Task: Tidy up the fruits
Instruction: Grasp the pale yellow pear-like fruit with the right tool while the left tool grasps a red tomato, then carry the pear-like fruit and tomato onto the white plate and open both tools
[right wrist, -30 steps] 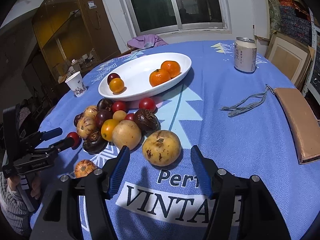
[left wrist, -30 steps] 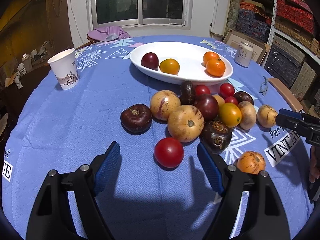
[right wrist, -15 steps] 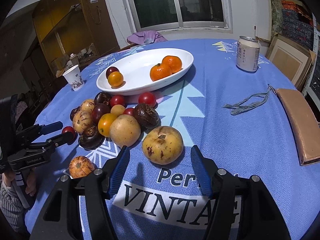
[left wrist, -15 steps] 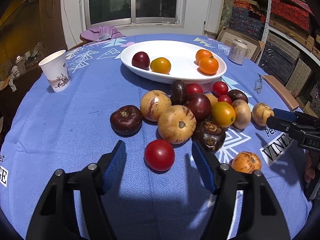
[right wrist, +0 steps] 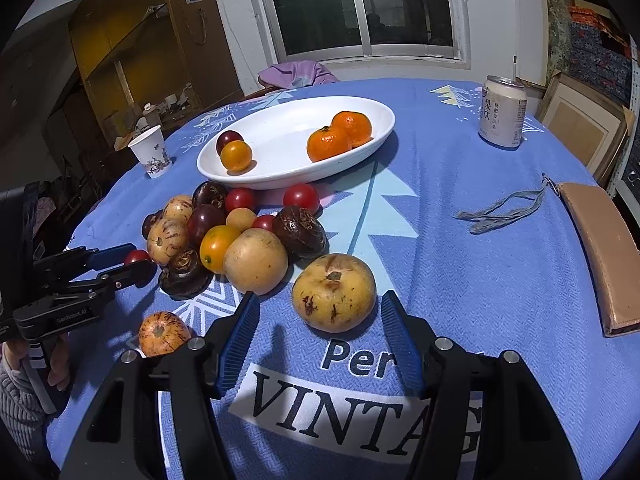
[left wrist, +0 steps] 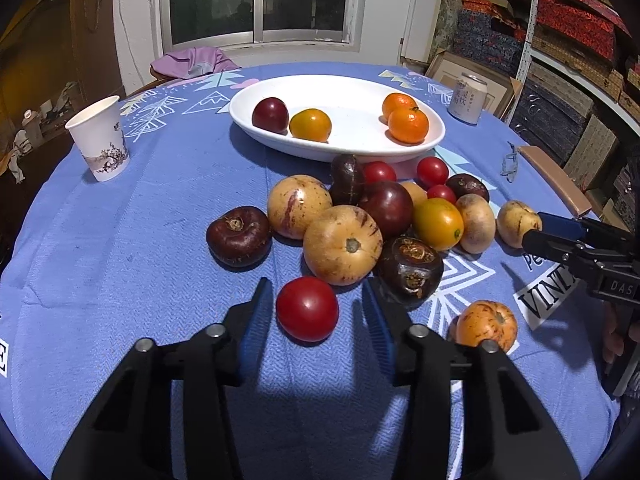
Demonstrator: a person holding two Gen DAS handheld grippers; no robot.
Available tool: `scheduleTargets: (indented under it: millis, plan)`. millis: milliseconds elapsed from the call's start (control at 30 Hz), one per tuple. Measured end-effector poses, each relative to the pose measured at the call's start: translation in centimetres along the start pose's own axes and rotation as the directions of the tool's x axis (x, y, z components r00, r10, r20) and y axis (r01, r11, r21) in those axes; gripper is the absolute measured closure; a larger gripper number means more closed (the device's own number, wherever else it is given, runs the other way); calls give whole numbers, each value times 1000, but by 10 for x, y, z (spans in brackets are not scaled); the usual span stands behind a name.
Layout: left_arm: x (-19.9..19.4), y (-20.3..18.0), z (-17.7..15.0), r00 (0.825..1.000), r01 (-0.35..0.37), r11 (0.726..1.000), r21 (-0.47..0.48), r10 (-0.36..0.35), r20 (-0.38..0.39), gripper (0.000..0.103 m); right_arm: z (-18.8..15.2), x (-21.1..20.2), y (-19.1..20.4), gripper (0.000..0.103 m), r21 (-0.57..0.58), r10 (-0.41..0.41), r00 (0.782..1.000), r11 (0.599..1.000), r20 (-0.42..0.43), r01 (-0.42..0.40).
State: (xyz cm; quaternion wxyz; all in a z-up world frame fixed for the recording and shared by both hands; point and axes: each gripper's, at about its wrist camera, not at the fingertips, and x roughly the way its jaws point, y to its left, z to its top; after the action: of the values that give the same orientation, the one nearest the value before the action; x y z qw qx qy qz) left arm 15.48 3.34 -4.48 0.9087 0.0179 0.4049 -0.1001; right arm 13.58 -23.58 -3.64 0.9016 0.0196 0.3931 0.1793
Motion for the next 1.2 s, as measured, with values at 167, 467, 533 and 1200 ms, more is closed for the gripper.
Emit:
scheduleTargets:
  millis: [167, 467, 533, 1200]
  plan:
    - [0, -2, -1, 1000, 0, 1000, 7, 0, 0, 59, 0, 1, 0, 39, -2, 1, 1000, 1000, 0, -1]
    - [0, 2, -2, 1000, 7, 1000, -11, -7, -6, 72, 4, 4, -5, 58, 19, 11, 1000, 1000, -5, -11]
    - [0, 0, -2, 1000, 4, 1000, -1, -4, -6, 72, 4, 5, -3, 58, 6, 3, 1000, 1000, -5, -3]
    - [1, 0, -4, 1000, -3, 1000, 3, 3, -18, 72, 4, 9, -4, 57, 7, 12, 1000, 1000, -21, -12]
